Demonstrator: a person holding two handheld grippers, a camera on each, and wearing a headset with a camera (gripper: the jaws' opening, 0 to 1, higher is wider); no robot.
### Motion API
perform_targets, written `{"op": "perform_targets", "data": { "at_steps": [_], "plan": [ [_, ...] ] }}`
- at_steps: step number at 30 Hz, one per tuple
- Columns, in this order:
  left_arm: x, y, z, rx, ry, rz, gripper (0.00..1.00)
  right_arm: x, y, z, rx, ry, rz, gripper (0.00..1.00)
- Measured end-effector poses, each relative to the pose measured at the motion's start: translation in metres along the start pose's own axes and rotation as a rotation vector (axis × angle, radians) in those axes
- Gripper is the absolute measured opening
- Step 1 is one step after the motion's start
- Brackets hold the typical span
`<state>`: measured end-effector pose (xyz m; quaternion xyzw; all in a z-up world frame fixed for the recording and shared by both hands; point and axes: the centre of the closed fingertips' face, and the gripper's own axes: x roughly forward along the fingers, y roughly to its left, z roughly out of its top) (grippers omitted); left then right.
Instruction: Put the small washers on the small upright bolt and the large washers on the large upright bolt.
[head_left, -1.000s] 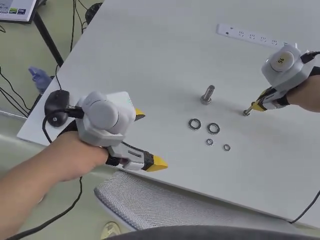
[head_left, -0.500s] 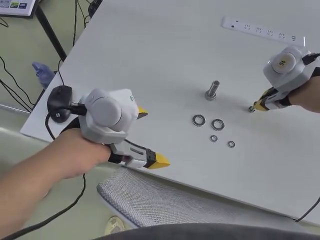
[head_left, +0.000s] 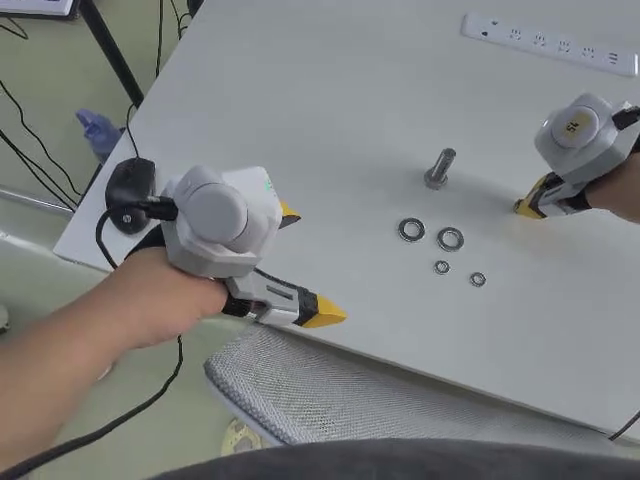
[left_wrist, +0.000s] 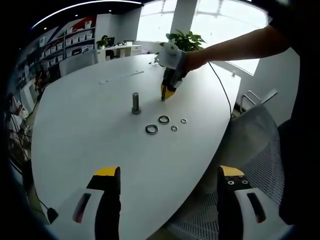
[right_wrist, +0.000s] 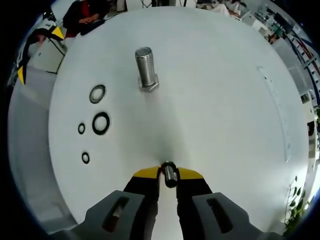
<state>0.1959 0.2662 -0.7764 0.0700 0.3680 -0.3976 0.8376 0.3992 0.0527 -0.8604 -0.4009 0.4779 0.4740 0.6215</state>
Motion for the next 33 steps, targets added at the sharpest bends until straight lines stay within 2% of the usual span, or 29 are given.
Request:
{"op": "perform_targets", "data": {
  "at_steps": [19,23,27,33],
  "plan": [
    [-0.0009,0.0055,0.0007,-0.001,-0.005,0.01,0.78,0.0003,0.0008,-0.0009,-0.027,0.001,-0.001,0.14],
    [-0.002,0.0069,0.0015,-0.009,-0.012,0.02,0.8,-0.0018,-0.0004,0.0033,-0.039,-0.019,-0.012,0.21],
    [-0.0026,0.006,0.0014,-0.007,-0.012,0.022,0.79,-0.0028,0.0015,0.0019,-0.041,-0.006,0.007,0.24],
    [-0.0044,0.0019,0.0032,-0.009,-0.02,0.021,0.79,-0.0071,0.002,0.0016,-0.04,-0.014,0.022,0.26]
  ]
}}
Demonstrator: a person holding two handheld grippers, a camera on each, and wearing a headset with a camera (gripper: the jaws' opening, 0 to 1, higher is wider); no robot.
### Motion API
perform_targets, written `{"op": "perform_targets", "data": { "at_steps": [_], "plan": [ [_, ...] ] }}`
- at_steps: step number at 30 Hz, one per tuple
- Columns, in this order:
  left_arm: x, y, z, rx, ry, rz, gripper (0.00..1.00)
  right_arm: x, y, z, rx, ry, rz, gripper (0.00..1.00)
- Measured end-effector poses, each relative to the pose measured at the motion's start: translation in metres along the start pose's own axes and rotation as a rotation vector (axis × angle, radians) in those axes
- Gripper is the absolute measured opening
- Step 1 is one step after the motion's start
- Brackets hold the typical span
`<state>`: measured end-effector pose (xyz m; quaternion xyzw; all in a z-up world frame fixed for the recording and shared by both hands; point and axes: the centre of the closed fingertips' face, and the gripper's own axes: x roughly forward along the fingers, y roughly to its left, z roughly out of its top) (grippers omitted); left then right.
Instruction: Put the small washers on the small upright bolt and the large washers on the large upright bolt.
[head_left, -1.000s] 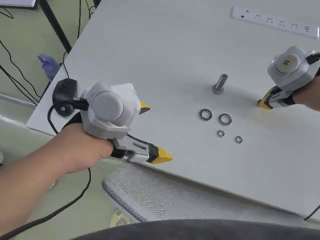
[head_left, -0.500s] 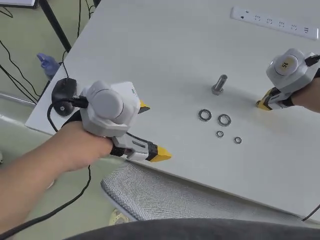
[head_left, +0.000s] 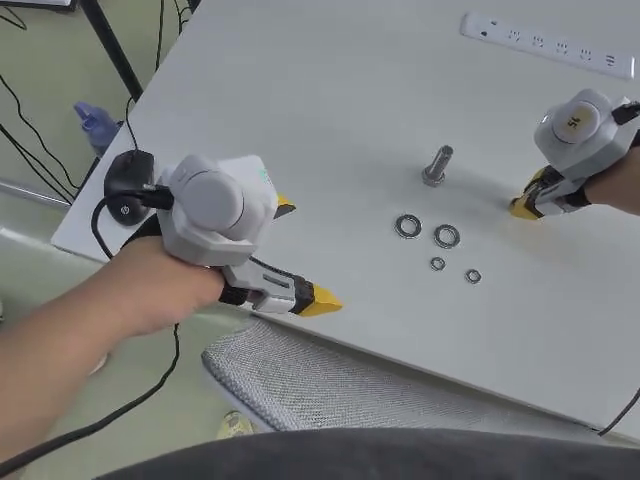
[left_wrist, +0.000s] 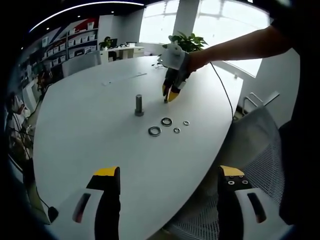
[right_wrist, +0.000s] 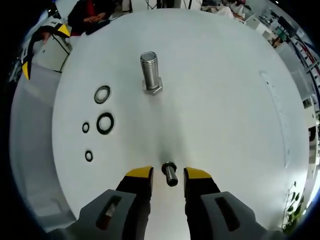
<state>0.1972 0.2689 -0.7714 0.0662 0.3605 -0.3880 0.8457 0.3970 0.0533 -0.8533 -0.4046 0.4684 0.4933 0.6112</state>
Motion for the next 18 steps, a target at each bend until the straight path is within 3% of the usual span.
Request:
{"op": "perform_targets", "data": {
  "at_steps": [8,11,13,18],
  "plan": [
    [-0.003,-0.004,-0.001,0.007,-0.003,0.0,0.79,-0.016,-0.007,0.007,-0.025,0.002,-0.014,0.27],
    [-0.004,-0.007,0.0,0.018,-0.005,0.003,0.79,-0.028,-0.002,0.015,0.01,-0.019,0.005,0.27],
    [-0.007,-0.006,0.006,0.027,-0.03,0.02,0.8,-0.034,0.001,0.016,-0.007,-0.013,-0.003,0.27],
    [-0.01,-0.005,0.009,0.033,-0.034,0.026,0.8,-0.048,0.01,0.02,-0.013,-0.016,-0.011,0.27]
  ]
}}
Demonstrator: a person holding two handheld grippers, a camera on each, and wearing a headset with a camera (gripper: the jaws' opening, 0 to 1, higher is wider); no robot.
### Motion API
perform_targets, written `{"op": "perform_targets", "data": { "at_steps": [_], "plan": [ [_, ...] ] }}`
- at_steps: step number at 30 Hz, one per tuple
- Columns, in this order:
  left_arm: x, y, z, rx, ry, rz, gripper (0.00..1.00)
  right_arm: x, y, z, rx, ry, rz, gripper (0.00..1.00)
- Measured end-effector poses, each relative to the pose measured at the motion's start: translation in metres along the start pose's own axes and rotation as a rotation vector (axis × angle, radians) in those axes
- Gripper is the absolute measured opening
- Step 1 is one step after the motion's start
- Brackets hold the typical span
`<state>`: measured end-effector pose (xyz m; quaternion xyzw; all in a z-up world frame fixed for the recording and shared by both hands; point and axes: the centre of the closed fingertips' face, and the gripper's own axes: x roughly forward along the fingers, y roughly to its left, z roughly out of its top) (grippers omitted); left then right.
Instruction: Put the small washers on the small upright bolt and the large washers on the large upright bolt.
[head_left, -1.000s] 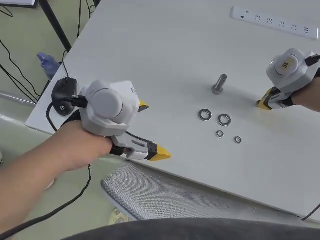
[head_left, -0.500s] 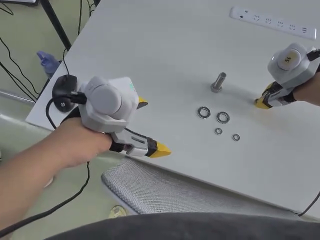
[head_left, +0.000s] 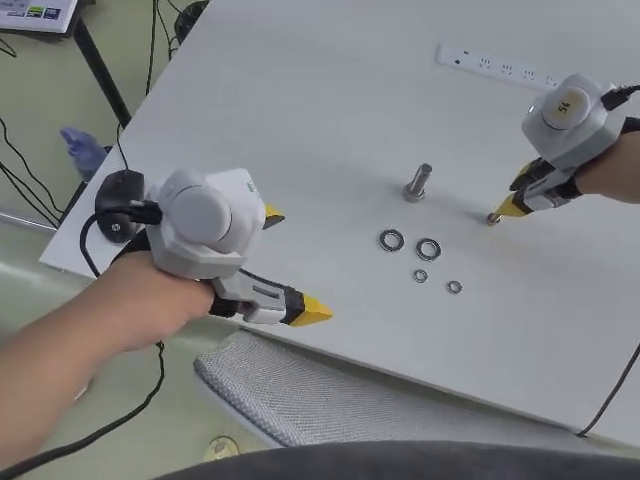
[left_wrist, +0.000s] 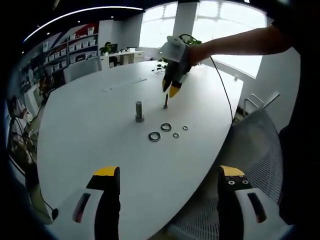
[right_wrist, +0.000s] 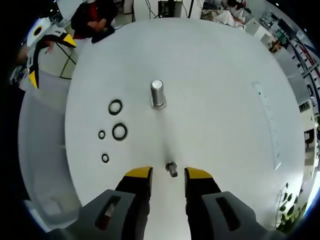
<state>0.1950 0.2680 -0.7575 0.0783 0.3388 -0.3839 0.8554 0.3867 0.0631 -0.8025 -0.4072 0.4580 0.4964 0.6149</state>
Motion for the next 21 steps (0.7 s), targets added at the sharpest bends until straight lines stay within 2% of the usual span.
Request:
{"op": "perform_targets", "data": {
  "at_steps": [4,7,13,21],
  "plan": [
    [-0.002,-0.002,0.004,0.014,-0.004,-0.004,0.8,-0.007,0.009,0.0,-0.009,0.0,-0.006,0.27],
    [-0.002,-0.002,0.001,0.011,0.009,-0.008,0.79,-0.011,0.014,-0.003,-0.013,0.005,-0.009,0.27],
    [-0.004,-0.007,0.002,0.02,0.003,-0.011,0.8,-0.017,0.027,-0.006,-0.015,-0.002,-0.009,0.27],
    [-0.007,-0.01,0.004,0.012,-0.012,-0.009,0.8,-0.016,0.058,-0.008,-0.034,-0.01,0.007,0.27]
  ]
}}
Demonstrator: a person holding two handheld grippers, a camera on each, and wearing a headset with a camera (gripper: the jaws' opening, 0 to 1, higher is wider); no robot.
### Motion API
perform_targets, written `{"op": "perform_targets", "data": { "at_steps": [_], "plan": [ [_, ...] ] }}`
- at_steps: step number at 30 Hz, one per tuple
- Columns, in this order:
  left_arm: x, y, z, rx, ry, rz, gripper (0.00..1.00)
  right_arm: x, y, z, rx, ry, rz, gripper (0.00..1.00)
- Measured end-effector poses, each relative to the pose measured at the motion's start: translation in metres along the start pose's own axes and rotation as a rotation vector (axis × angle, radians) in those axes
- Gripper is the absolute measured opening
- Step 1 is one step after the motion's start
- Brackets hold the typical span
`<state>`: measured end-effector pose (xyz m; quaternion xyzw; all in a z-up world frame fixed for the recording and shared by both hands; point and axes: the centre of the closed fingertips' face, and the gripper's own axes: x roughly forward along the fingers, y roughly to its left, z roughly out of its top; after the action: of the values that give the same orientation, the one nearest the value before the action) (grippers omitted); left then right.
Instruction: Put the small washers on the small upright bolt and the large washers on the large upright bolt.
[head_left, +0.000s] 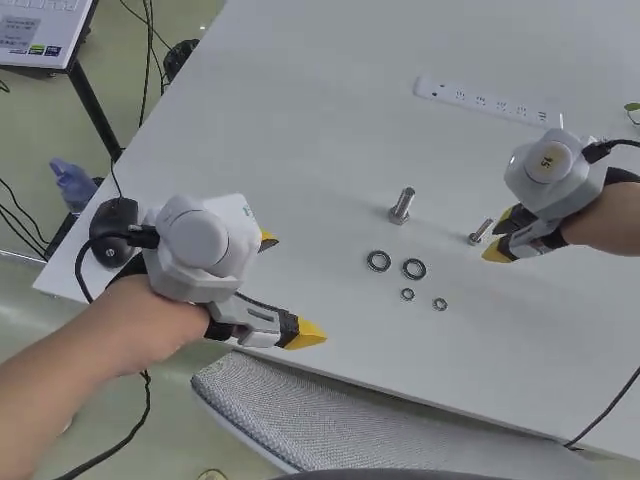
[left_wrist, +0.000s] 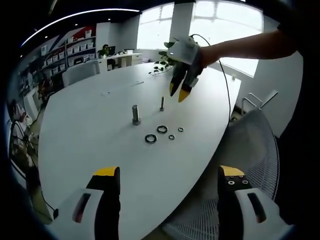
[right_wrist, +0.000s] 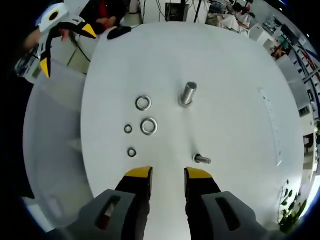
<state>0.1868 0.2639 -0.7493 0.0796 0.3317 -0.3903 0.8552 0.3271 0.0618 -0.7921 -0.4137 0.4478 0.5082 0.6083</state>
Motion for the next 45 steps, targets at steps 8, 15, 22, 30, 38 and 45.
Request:
{"op": "perform_targets", "data": {
  "at_steps": [8,15,22,30,38,45],
  "plan": [
    [-0.002,-0.003,-0.003,-0.013,-0.008,0.0,0.79,0.01,0.03,0.001,0.001,-0.011,0.031,0.27],
    [-0.006,-0.005,-0.004,-0.001,-0.006,-0.001,0.79,0.021,0.048,0.001,0.005,-0.011,0.053,0.27],
    [-0.01,-0.007,-0.001,0.012,0.002,-0.001,0.79,0.036,0.056,0.0,-0.006,-0.005,0.051,0.27],
    [-0.008,-0.015,0.0,0.009,0.003,-0.016,0.79,0.059,0.062,-0.005,0.028,-0.014,0.057,0.26],
    [-0.006,-0.02,0.003,0.024,-0.005,-0.037,0.79,0.069,0.061,-0.004,0.042,-0.023,0.042,0.26],
    [-0.008,-0.018,-0.001,0.022,0.003,-0.032,0.79,0.072,0.062,-0.004,0.04,-0.022,0.035,0.26]
  ]
}}
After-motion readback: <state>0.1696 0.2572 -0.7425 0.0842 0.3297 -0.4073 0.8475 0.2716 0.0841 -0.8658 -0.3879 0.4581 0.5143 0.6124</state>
